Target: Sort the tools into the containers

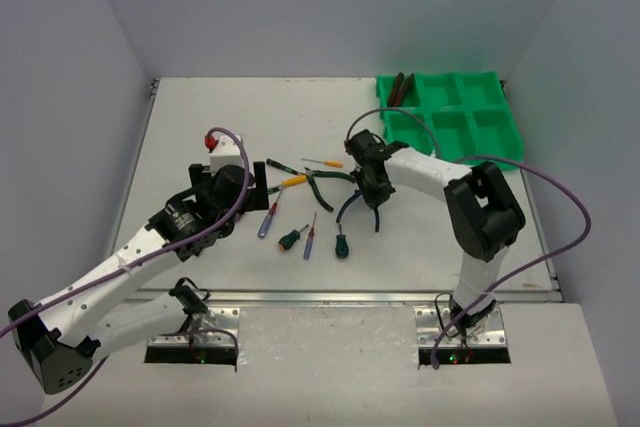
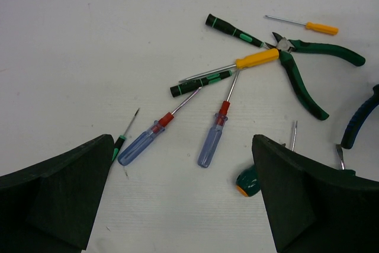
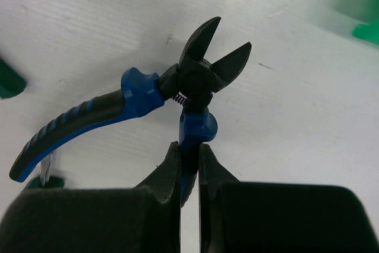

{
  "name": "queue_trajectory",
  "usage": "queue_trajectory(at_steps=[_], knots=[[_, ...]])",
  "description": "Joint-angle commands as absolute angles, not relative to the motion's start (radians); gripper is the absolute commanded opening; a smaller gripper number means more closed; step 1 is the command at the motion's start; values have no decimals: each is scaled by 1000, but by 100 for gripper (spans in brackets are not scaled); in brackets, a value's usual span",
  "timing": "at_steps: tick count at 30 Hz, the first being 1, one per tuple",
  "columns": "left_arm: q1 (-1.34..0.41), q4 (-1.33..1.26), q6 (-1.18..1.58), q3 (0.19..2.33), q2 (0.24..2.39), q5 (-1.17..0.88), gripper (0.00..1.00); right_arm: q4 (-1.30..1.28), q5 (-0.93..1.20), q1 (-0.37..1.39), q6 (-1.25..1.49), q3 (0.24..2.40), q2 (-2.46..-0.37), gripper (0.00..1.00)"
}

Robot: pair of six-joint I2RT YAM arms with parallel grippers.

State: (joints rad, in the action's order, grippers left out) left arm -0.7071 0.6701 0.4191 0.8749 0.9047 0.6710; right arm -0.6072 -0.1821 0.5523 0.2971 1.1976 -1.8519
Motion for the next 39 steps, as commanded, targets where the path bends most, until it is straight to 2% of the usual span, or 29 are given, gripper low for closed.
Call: queue_trajectory(at_steps=[1, 4, 9, 13, 16, 19, 29, 34, 39], knots=[[-704, 632, 408, 873, 898, 674, 100, -575, -228, 521, 280, 1224, -1686, 0], [-704, 633, 408, 873, 892, 676, 100, -576, -218, 472, 276, 1262, -1666, 0], [-704, 635, 410, 871, 882, 676, 100, -527, -132, 276, 303, 1406, -1712, 0], [-703, 629, 409, 869, 876, 669, 100, -544, -190, 159, 320, 1611, -1865, 0], [-703, 626, 407, 867, 873, 664, 100, -633, -287, 95, 304, 1857, -1978, 0], [-703, 624, 405, 868, 870, 661, 100, -643, -276, 56, 292, 1945, -2037, 0], [-703, 615, 398, 864, 876, 647, 100, -165, -46, 35, 123, 1599, -1931, 0], [-703, 614, 397, 864, 876, 644, 100, -180, -179, 35, 72, 1581, -1926, 0], [-703, 612, 396, 864, 886, 634, 100, -193, -164, 35, 64, 1560, -1929, 0]])
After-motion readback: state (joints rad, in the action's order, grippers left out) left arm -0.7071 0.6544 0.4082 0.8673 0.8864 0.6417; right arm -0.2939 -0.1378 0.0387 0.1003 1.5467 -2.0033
